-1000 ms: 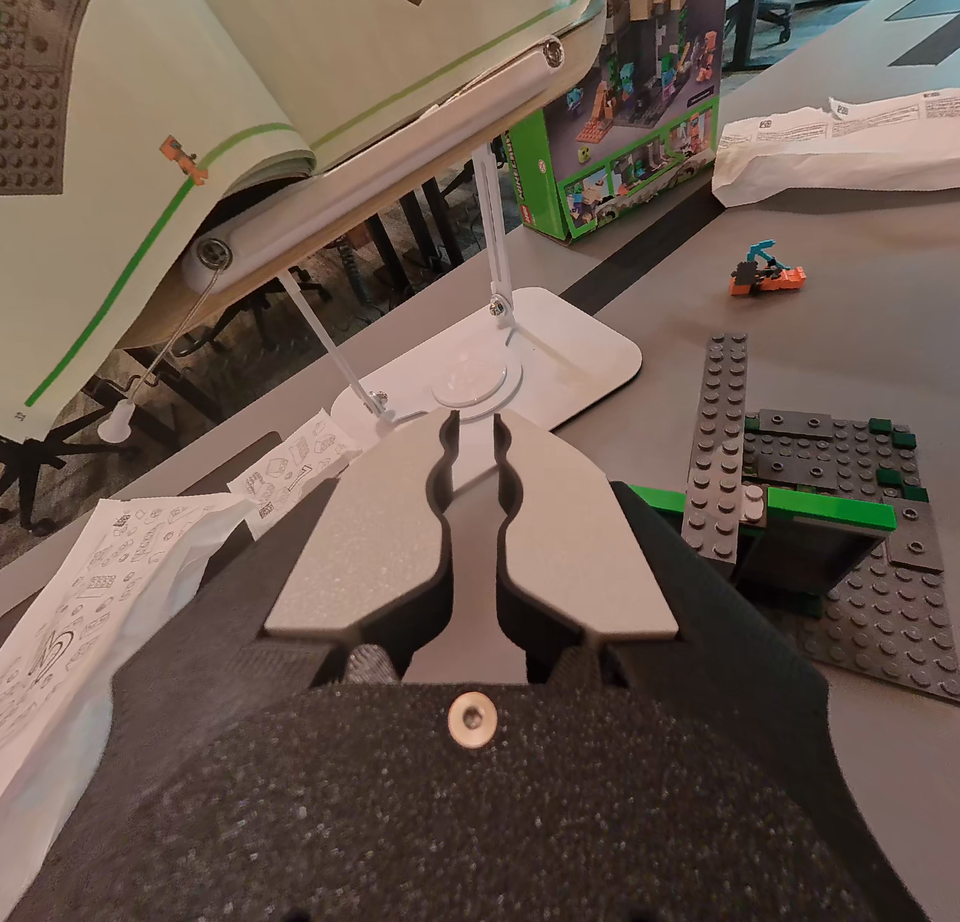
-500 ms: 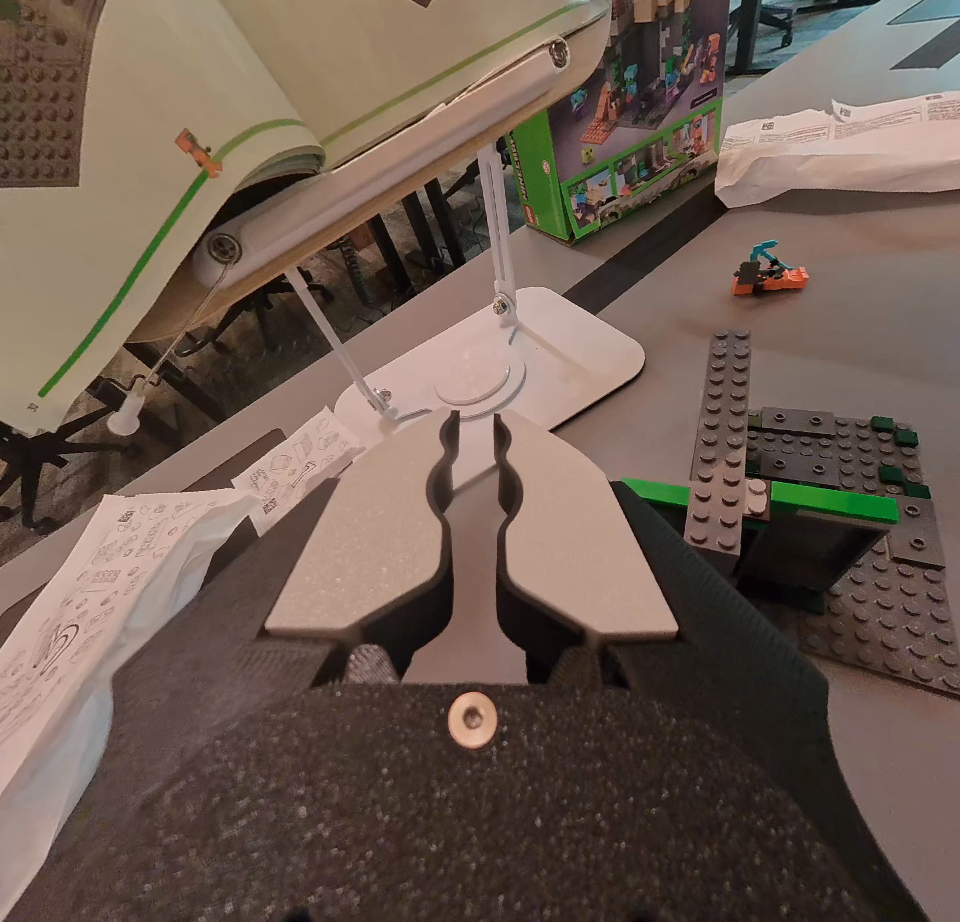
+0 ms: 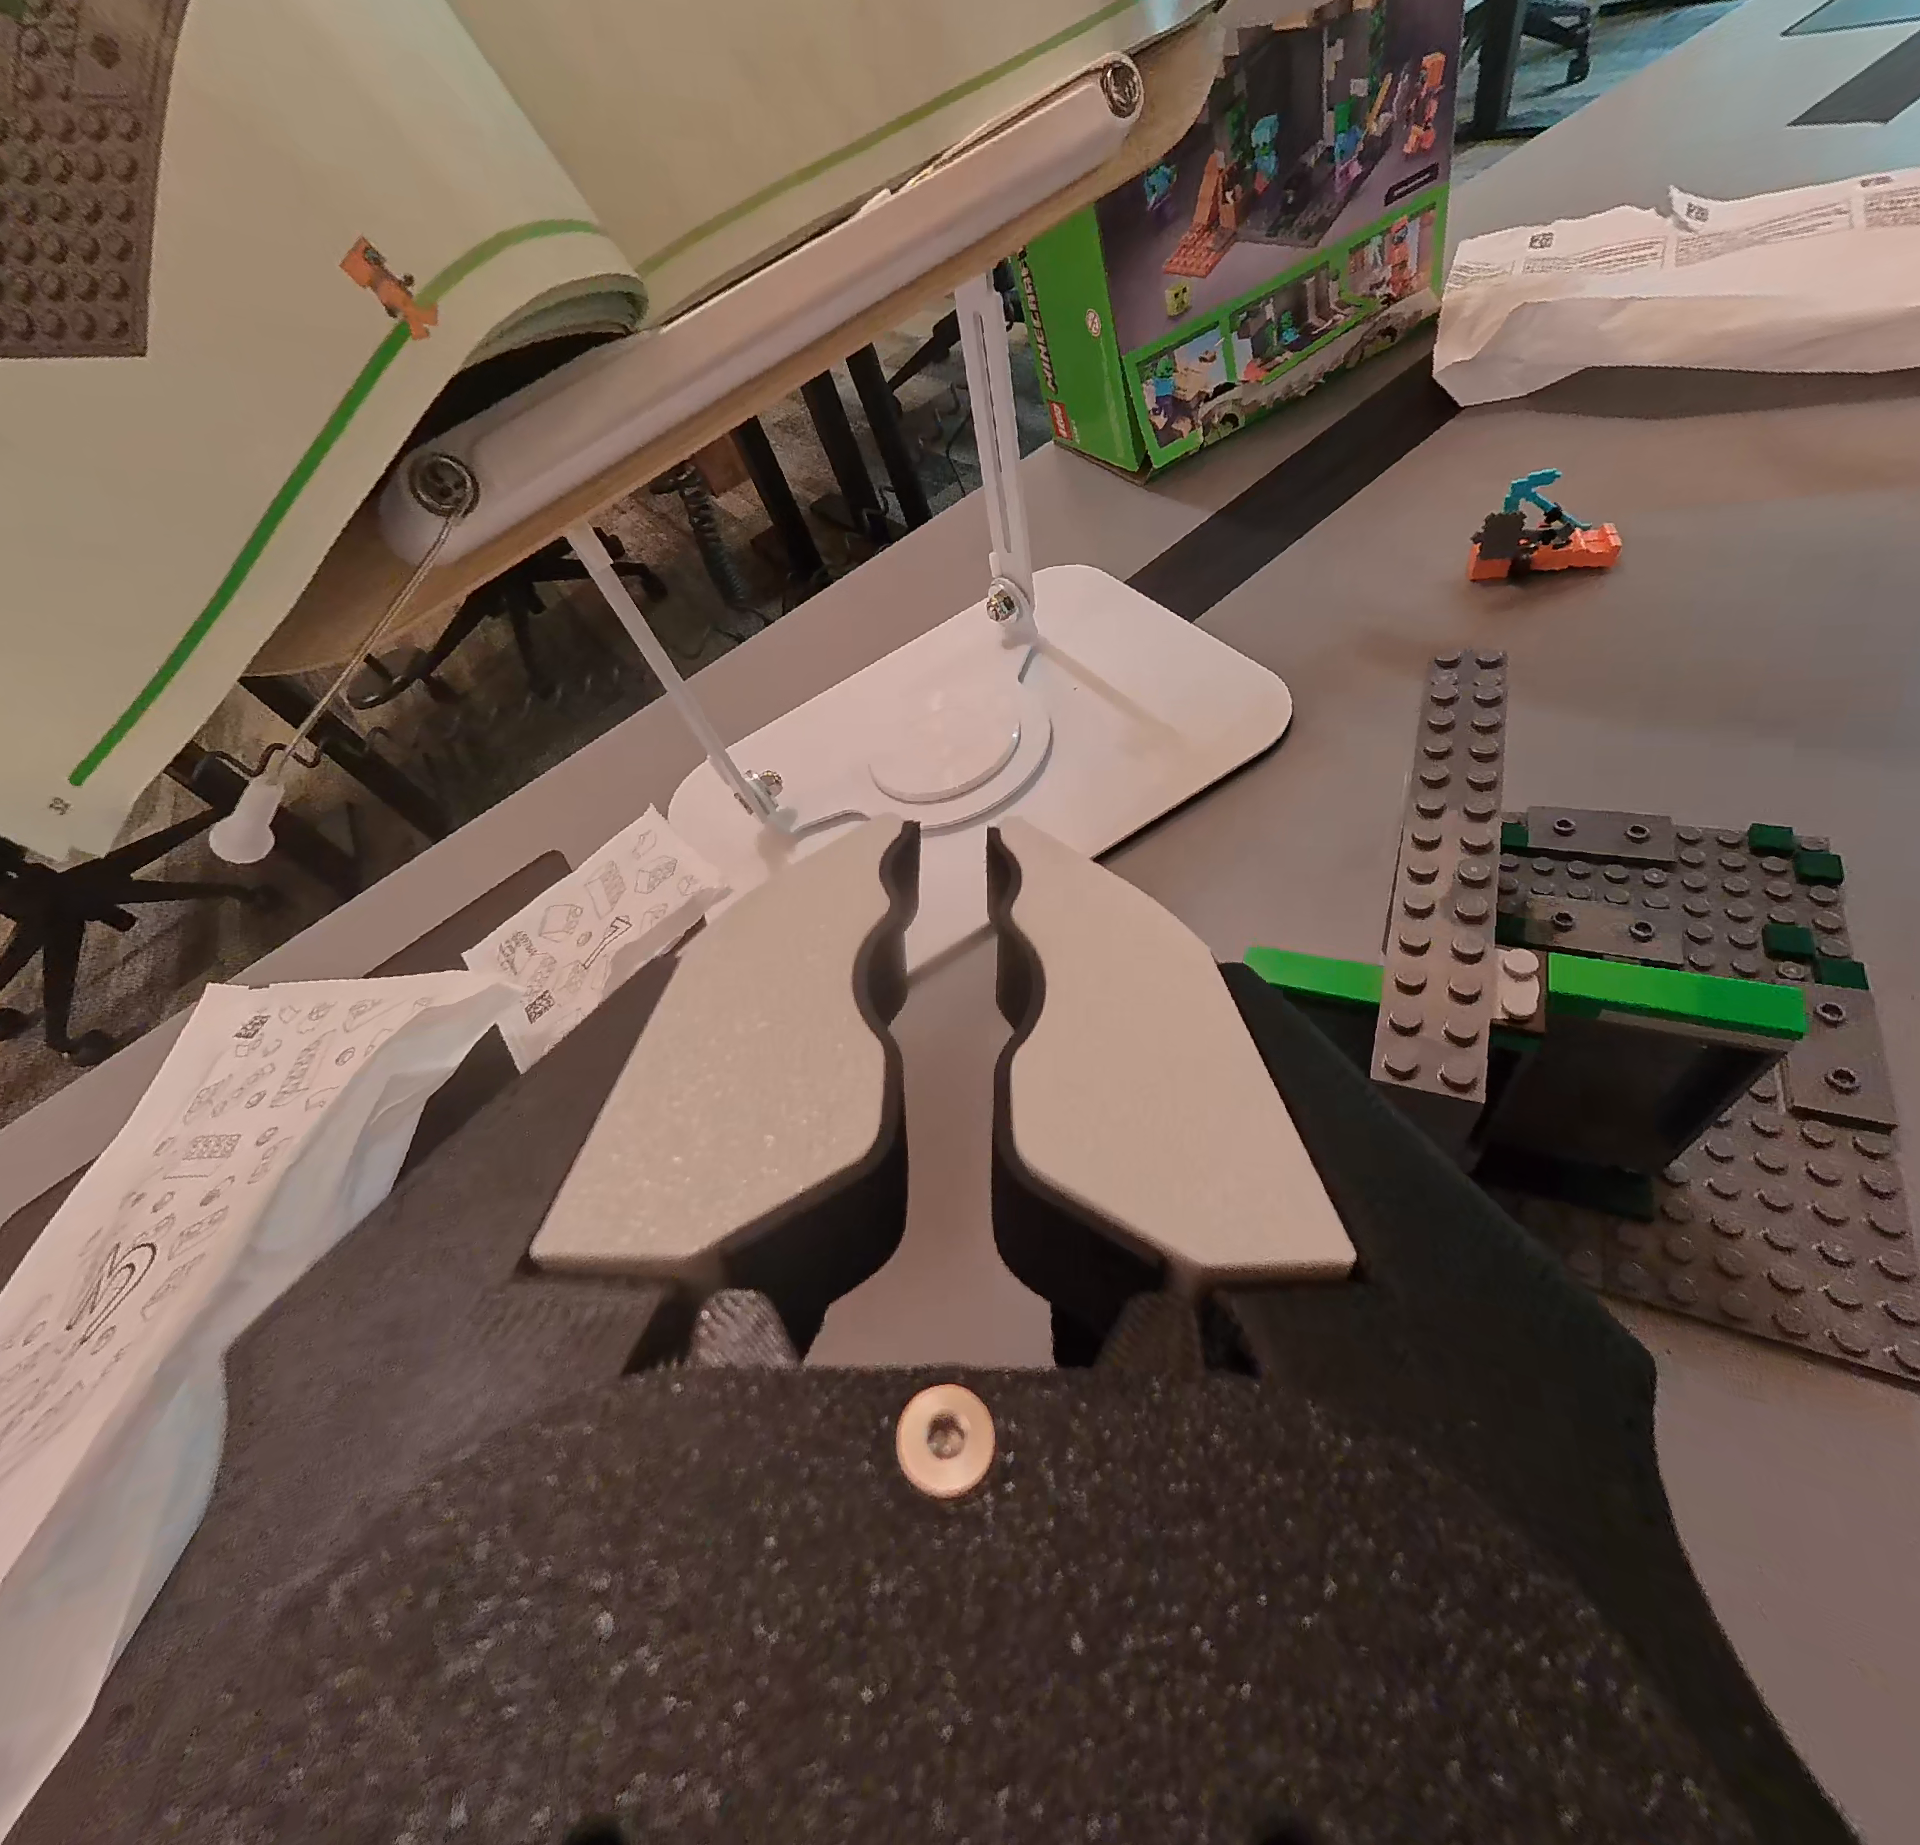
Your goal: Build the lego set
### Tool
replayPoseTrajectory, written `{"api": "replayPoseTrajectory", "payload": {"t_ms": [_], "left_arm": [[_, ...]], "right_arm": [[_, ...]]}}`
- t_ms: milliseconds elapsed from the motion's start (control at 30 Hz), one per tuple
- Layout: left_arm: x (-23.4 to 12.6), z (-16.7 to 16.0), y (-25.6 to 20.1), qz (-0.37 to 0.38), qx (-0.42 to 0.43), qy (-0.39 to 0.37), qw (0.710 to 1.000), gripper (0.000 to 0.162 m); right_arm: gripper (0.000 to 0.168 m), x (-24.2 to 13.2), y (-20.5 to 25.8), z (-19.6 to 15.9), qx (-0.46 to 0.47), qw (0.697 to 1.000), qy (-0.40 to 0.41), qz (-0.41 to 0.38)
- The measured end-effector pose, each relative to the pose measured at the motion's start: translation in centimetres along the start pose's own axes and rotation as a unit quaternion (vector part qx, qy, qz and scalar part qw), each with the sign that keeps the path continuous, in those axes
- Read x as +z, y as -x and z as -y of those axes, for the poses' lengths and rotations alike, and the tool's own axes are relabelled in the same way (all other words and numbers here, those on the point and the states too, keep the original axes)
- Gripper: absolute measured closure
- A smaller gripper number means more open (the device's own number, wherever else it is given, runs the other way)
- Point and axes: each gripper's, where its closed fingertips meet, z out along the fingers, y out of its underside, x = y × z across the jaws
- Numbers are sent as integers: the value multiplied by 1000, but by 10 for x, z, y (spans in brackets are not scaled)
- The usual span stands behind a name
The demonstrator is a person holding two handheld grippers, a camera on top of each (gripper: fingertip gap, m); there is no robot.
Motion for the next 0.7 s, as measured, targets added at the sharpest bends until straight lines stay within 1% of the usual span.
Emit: {"api": "replayPoseTrajectory", "payload": {"t_ms": [133,333,700], "left_arm": [[-1,-1,1,1,0,2,1000,150],[0,-2,0,-1,1,2,1000,150],[-1,-3,0,-2,-1,1,1000,150]], "right_arm": [[149,-1,-1,0,-1,1000,-1,-4],[149,-4,-2,1,17,1000,-5,12],[149,-9,-5,2,77,995,-14,55]]}}
